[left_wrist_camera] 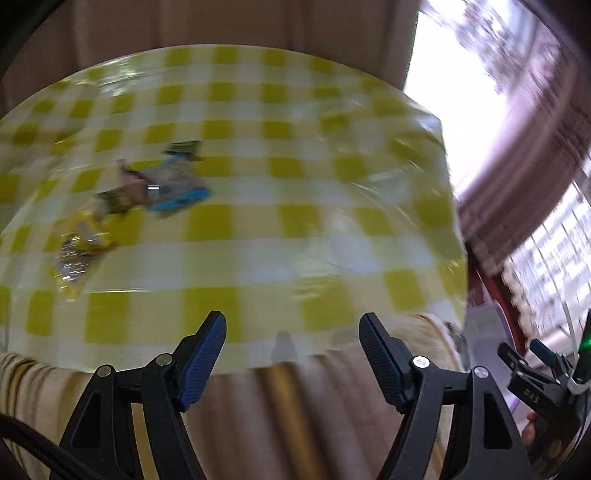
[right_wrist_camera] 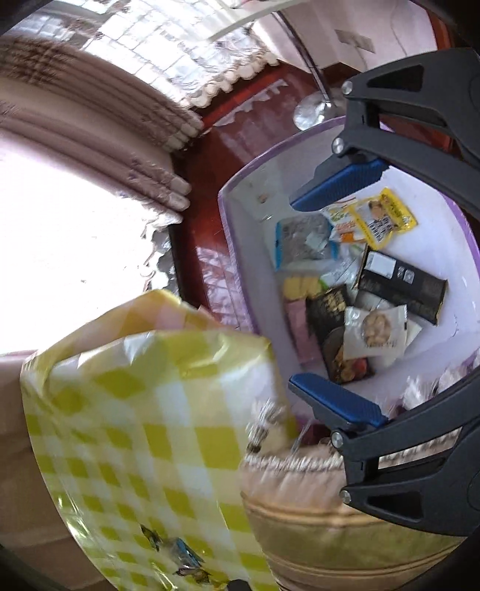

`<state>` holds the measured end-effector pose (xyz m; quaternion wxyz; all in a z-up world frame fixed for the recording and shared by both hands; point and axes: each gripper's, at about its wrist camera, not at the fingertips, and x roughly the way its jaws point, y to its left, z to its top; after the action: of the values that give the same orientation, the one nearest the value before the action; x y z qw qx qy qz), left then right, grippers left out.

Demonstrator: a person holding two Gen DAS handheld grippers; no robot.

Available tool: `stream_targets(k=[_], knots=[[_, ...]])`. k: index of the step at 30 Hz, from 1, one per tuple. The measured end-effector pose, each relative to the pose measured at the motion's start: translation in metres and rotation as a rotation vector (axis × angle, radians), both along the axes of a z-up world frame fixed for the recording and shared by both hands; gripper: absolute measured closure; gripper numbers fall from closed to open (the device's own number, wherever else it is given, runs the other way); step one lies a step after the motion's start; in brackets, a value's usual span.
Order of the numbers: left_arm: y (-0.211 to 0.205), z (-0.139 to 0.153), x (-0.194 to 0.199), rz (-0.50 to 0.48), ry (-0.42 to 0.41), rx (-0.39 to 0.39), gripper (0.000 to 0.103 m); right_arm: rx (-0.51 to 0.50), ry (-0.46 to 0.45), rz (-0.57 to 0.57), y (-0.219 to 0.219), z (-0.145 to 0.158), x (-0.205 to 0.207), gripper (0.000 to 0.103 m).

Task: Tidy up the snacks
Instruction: 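Move both tools back over the snacks on the table, then grasp the yellow-bordered packet with dark contents with the left tool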

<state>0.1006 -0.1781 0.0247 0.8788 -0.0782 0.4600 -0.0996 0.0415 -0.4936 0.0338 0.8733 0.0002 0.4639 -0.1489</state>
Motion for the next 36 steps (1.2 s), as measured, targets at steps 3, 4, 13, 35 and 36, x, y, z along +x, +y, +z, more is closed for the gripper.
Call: stream_targets(k=[3, 4, 13, 35, 36], knots=[[0.039, -0.004, 0.001, 0.079, 0.003, -0.015, 0.028, 0.023, -0.028, 0.060, 0.016, 0.004, 0.007, 0.013], [0.048, -0.006, 0.001, 0.096, 0.006, -0.020, 0.029, 0.031, -0.027, 0.069, 0.020, 0.005, 0.009, 0.013], [0.150, -0.019, 0.004, 0.278, 0.014, -0.043, 0.030, 0.184, -0.013, 0.212, 0.070, 0.006, 0.038, 0.013], [0.230, -0.063, 0.071, 0.358, 0.119, -0.108, 0.029, 0.153, 0.021, 0.353, 0.147, -0.002, 0.071, 0.013], [0.230, -0.064, 0.076, 0.348, 0.121, -0.114, 0.029, 0.155, 0.023, 0.352, 0.147, -0.003, 0.072, 0.013]])
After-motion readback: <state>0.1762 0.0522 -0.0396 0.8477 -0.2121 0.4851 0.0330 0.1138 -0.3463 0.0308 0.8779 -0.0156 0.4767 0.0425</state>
